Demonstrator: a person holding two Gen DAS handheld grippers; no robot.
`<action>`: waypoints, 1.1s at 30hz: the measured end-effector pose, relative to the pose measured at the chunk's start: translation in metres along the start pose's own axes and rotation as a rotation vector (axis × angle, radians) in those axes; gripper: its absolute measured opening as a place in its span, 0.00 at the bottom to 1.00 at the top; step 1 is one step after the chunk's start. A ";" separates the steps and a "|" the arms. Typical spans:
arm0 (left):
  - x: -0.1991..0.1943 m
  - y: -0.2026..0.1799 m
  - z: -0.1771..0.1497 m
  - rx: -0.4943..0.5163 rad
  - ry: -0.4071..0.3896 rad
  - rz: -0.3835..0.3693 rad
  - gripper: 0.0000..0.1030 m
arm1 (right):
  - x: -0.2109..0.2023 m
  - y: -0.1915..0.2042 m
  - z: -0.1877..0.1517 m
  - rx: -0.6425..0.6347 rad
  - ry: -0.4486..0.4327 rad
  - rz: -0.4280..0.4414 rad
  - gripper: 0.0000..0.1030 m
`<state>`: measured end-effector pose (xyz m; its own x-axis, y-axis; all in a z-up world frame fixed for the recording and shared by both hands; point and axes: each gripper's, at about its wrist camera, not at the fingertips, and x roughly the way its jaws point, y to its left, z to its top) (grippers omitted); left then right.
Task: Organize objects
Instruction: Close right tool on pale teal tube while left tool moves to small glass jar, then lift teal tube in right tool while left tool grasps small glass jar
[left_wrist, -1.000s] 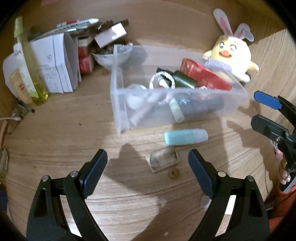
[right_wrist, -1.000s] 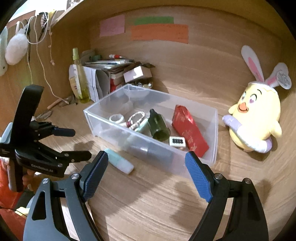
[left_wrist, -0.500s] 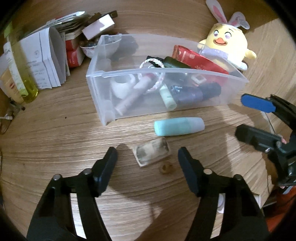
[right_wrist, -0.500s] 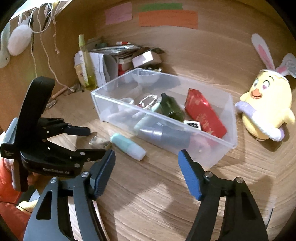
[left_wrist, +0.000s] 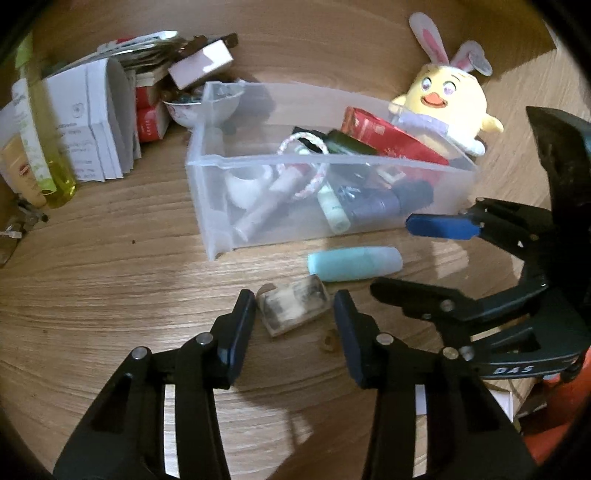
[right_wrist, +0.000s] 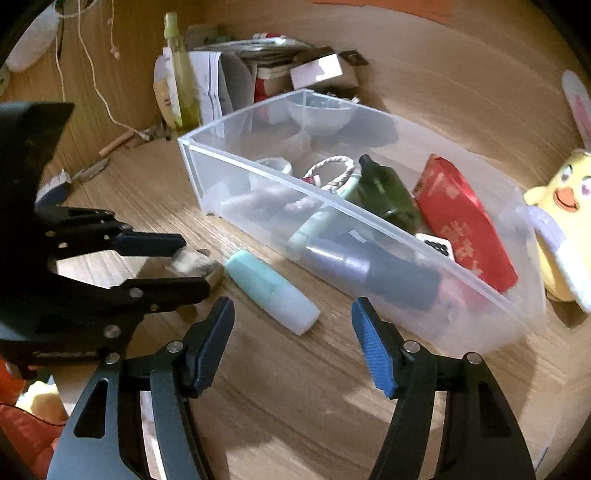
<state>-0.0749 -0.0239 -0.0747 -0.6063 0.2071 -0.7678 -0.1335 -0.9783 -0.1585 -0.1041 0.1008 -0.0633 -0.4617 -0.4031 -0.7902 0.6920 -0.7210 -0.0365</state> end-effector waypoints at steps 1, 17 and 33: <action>-0.001 0.003 0.000 -0.012 -0.008 -0.002 0.42 | 0.002 0.001 0.002 -0.007 0.003 -0.001 0.60; -0.014 0.017 0.002 -0.075 -0.078 -0.028 0.42 | 0.026 0.010 0.011 -0.052 0.057 0.084 0.22; -0.039 0.014 0.010 -0.072 -0.140 0.010 0.42 | -0.033 -0.006 -0.004 0.021 -0.099 0.048 0.22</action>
<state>-0.0607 -0.0461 -0.0409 -0.7110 0.1914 -0.6766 -0.0733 -0.9772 -0.1994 -0.0913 0.1210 -0.0399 -0.4815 -0.4908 -0.7261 0.7035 -0.7105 0.0137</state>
